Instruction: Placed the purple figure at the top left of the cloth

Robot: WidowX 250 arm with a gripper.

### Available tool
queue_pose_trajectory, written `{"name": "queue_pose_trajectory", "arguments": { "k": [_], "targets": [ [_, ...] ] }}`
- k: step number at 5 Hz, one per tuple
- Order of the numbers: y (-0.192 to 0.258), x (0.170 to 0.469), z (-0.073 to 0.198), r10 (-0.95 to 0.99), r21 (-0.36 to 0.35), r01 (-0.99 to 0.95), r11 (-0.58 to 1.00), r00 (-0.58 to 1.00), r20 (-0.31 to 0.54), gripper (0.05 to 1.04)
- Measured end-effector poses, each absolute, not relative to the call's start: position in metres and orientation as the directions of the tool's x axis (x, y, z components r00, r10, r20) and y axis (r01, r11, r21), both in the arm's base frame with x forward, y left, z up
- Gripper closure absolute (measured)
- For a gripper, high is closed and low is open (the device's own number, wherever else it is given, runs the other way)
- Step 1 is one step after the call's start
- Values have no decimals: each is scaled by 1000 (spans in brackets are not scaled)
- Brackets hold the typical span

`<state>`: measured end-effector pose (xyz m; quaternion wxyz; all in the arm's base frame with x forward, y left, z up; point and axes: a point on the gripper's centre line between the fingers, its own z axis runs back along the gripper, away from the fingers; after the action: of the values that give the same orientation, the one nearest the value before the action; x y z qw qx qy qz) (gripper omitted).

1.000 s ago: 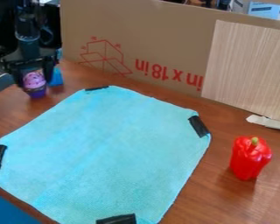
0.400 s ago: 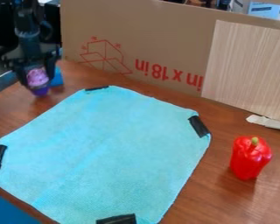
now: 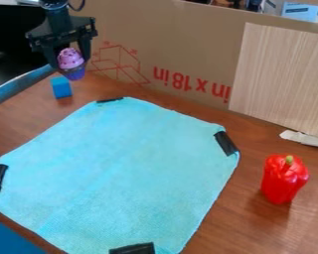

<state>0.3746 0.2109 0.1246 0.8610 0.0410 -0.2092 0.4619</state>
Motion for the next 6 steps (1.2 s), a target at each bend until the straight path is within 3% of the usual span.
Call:
{"name": "queue_pose_trajectory", "arguments": {
  "k": [1,4,5,6],
  "targets": [
    [194,378,119,767,-99,-801,591,519,378,282],
    [136,383,63,693,30,-737,675,647,317,282],
    [129,383,61,692,31,-732,681,656,302,243],
    [129,380,61,695,46,-736,675,656,295,66]
  ]
}}
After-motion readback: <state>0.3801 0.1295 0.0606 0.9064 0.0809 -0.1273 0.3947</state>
